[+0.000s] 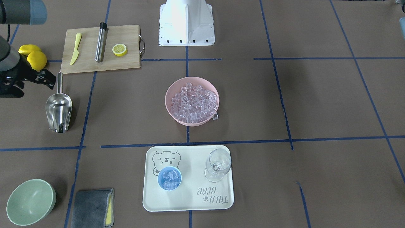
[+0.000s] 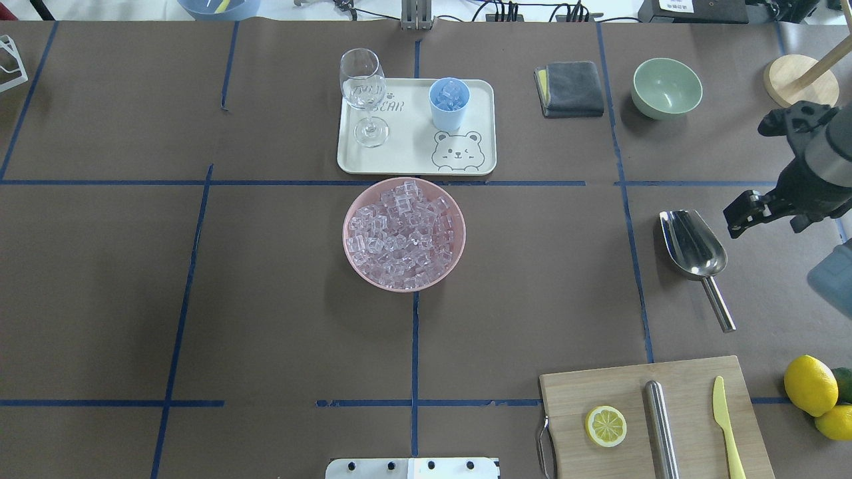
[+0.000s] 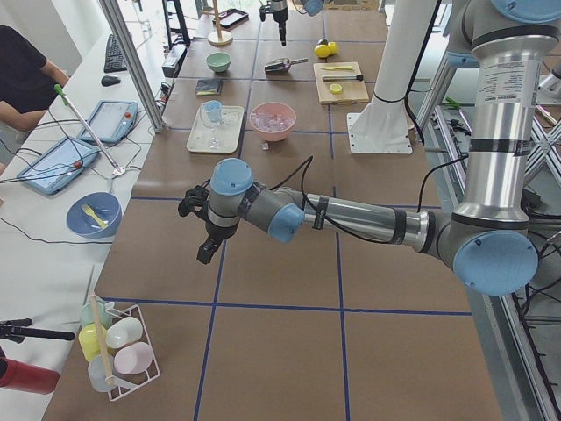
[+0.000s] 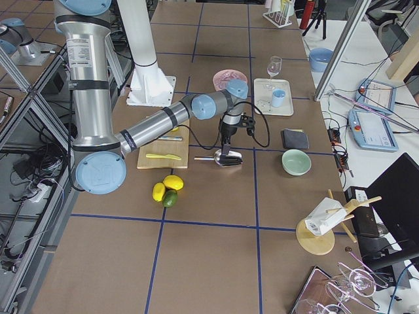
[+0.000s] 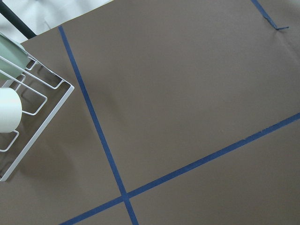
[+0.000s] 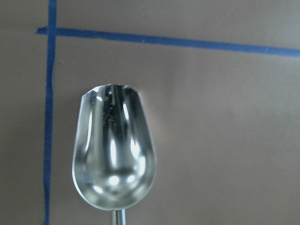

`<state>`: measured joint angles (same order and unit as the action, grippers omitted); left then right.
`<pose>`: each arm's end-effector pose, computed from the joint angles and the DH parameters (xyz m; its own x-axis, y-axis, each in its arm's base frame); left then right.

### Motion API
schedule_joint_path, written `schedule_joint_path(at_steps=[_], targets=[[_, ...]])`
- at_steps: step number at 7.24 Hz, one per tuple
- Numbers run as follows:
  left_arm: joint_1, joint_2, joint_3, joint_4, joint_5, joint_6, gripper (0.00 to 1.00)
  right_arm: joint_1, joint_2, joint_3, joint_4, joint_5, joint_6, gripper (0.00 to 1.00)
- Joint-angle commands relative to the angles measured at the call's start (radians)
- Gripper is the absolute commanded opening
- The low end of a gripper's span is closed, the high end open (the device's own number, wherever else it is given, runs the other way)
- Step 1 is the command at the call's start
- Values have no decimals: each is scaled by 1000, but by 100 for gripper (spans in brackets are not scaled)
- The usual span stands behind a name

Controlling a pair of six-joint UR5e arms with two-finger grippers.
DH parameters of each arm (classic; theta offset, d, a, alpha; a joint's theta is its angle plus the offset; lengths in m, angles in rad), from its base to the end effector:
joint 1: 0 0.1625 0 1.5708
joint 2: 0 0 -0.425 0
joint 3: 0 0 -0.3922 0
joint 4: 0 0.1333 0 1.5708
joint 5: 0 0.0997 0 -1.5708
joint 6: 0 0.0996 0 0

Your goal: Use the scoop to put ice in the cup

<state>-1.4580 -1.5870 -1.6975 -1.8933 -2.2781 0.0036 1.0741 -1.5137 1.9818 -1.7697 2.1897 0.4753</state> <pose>-0.0098 -0.5226 0.5545 0.7221 0.3785 -0.5791 -0.1032 0.8866 0.4509 -0.1680 -0.4685 0.4615 0.7816 -0.0779 0.6190 0.1144 0.9932 -0.0194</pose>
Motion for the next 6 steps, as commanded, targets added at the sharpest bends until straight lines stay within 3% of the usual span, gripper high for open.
schedule_joint_path(at_steps=[1,4,6], targets=[[-7,4,10,95,-1,85,100,213,-3,-110,3,94,-346,100],[-131,79,25,169,-11,141,100,406,3,-289,13,133,-612,100],[-147,82,22,285,-37,141,100,463,6,-365,55,151,-661,100]])
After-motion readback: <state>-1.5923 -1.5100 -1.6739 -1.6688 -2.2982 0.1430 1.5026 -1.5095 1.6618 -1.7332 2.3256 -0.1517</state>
